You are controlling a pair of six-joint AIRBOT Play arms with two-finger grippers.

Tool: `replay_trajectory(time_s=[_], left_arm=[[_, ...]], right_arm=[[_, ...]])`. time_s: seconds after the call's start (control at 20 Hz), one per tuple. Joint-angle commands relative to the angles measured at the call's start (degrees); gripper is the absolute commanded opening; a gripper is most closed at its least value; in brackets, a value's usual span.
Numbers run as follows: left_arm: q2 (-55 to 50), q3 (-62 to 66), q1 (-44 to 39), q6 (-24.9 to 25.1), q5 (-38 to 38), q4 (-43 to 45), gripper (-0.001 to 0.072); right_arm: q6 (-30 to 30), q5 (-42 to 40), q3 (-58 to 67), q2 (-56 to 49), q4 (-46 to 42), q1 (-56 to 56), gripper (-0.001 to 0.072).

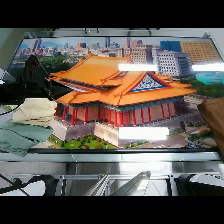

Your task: Fold the shirts.

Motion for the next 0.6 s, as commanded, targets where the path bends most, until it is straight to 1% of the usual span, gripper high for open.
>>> replay_trajectory(time_s=[0.0,0.05,0.15,0.25,0.3,0.4,0.45,0.55], left_arm=[[0.0,0.9,0.0,-0.1,-0.1,0.1,0.0004],[0.0,2.1,0.0,-0.1,-0.6,0.0,0.0004],[0.0,6.6,0.0,-0.4,-3.1,0.2,0.0004],[0.1,11.9,0.0,-3.4,-5.8,0.4,0.0003],[0.6,13.4,0.0,-3.6,-6.2,0.6,0.0003],[4.5,11.1,0.6,-4.7,-4.3,0.6,0.0003],[7.8,7.0,0.6,-4.6,-3.8,1.6,0.0003],[15.8,-4.3,0.6,-4.7,-2.3,7.1,0.0004]], right_arm=[[1.6,2.3,0.3,-0.5,8.1,1.2,0.0156],[1.3,2.5,0.9,-0.5,14.2,1.7,0.0017],[-2.7,1.6,1.8,-0.3,32.1,2.8,0.0017],[-8.7,-1.2,1.4,1.4,48.5,5.6,0.0017],[-11.9,-3.0,0.3,3.4,52.3,8.3,0.0016],[-16.4,-7.3,-6.4,10.1,54.2,15.1,0.0015],[-17.9,-9.3,-11.7,14.2,54.9,18.8,0.0015],[-23.3,-11.9,-25.2,23.4,59.2,27.0,0.0015]])
